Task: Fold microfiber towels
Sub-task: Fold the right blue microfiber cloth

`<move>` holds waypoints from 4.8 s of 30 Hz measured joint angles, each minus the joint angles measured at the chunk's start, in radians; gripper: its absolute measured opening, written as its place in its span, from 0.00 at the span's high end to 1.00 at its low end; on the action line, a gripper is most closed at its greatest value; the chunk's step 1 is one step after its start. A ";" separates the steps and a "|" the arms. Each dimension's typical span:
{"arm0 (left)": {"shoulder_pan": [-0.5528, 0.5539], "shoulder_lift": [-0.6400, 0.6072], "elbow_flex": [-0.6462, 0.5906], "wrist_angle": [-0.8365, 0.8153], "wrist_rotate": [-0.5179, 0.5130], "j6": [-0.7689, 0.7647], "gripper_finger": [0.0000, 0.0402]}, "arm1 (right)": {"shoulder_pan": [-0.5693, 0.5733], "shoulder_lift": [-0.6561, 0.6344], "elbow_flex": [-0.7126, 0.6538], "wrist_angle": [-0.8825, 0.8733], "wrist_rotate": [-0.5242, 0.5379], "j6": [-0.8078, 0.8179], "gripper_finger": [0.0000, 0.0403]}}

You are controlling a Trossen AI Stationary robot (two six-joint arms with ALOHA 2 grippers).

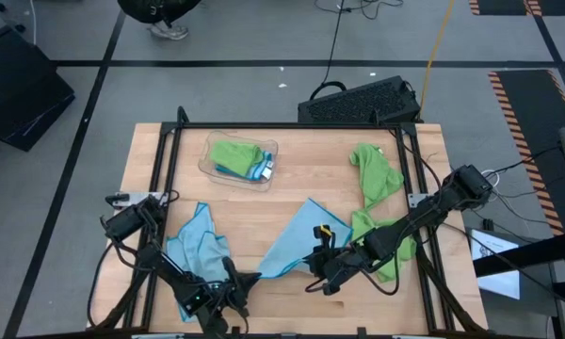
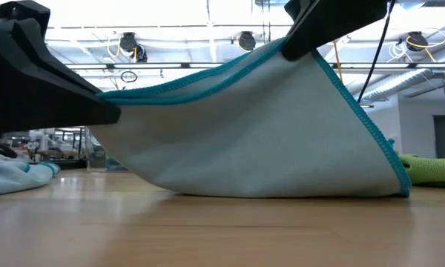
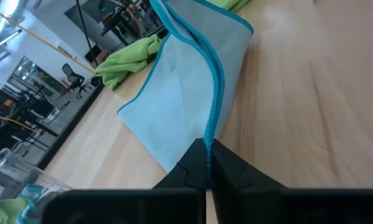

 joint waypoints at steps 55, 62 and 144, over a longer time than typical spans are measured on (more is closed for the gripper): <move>0.247 -0.624 0.199 -0.824 0.136 -0.171 0.99 | -0.049 -0.228 0.049 -0.062 0.314 -0.182 0.98; 0.417 -0.622 0.082 -0.774 0.220 -0.188 0.99 | -0.231 -0.227 -0.132 0.028 0.311 -0.200 0.98; 0.319 -0.462 -0.337 0.041 0.693 -0.223 0.97 | -0.164 -0.109 -0.765 1.168 -0.370 0.297 0.98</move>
